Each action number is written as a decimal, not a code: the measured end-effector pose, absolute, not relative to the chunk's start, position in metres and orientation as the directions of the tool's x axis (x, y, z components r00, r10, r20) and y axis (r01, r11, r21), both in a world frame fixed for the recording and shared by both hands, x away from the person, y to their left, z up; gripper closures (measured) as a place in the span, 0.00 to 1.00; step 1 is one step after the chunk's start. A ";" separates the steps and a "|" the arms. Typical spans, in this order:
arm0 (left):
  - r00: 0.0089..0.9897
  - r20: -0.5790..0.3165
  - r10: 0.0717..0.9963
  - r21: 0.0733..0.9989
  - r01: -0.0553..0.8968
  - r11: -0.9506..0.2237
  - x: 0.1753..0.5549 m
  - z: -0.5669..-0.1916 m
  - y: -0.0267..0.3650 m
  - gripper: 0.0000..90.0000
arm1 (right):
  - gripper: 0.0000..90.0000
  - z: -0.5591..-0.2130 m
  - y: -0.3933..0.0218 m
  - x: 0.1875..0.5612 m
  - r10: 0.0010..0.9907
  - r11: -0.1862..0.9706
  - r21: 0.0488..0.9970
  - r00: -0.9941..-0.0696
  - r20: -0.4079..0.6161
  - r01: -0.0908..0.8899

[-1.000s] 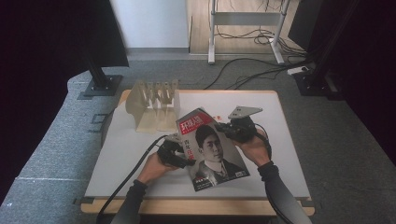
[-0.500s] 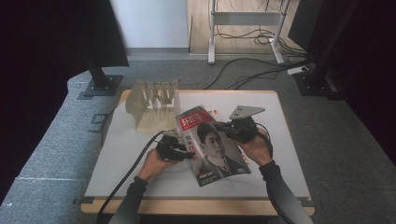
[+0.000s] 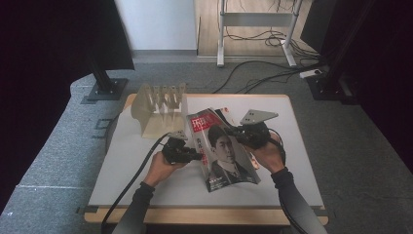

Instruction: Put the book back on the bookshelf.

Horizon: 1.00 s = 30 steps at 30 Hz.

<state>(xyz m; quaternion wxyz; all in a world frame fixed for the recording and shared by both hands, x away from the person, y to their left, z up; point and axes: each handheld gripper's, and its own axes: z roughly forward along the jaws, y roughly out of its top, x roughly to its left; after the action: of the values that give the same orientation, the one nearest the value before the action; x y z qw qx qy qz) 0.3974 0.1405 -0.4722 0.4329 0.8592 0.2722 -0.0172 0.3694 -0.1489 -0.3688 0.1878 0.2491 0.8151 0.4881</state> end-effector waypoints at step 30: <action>0.801 0.105 0.590 0.828 0.259 -0.498 0.365 -0.421 0.159 0.97 | 0.95 -0.376 -0.170 0.380 0.661 0.349 0.902 -0.749 -0.046 0.252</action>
<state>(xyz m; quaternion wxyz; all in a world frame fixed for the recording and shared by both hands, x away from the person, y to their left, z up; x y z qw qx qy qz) 0.3649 0.1587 -0.4206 0.4333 0.8442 0.2512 0.1910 0.3800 -0.1701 -0.3765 0.2072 0.2873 0.7948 0.4928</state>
